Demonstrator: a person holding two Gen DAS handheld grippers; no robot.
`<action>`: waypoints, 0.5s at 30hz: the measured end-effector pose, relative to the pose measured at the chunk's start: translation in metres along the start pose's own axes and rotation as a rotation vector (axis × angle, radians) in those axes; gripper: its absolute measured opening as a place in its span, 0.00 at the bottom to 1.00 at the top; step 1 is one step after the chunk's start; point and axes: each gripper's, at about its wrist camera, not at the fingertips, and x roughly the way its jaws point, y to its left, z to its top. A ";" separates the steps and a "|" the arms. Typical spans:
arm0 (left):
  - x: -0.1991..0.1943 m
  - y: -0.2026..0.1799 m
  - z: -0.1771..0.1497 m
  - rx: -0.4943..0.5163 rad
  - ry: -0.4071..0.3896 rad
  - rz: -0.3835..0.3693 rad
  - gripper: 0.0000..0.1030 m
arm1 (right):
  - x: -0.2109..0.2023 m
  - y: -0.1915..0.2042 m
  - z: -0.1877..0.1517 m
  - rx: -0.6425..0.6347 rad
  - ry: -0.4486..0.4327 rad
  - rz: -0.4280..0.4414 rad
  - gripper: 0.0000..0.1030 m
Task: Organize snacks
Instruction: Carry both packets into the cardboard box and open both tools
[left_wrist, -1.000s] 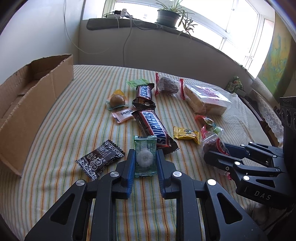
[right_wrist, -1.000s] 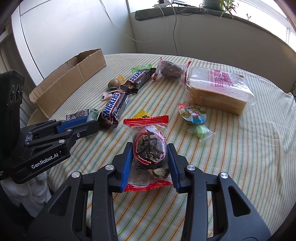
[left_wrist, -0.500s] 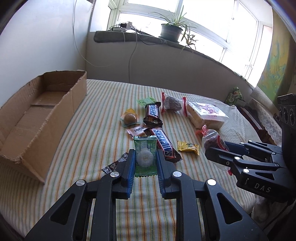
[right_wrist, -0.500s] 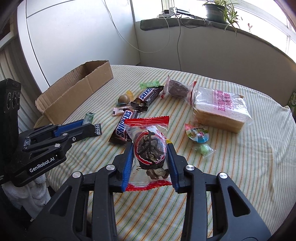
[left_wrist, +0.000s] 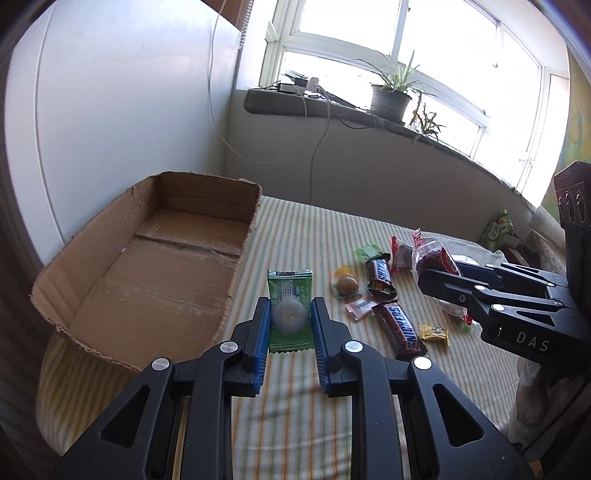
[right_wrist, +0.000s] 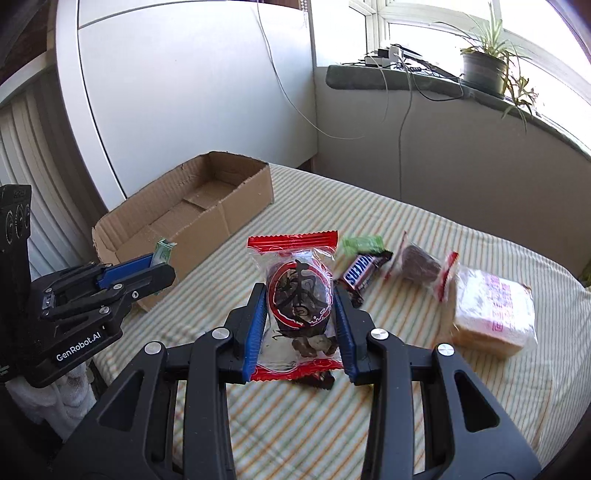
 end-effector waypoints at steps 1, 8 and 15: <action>-0.001 0.005 0.002 -0.005 -0.005 0.009 0.20 | 0.003 0.005 0.005 -0.008 -0.003 0.005 0.36; -0.003 0.038 0.015 -0.033 -0.030 0.073 0.20 | 0.033 0.041 0.038 -0.059 -0.006 0.045 0.36; 0.000 0.065 0.019 -0.055 -0.024 0.125 0.20 | 0.067 0.082 0.066 -0.109 0.002 0.086 0.36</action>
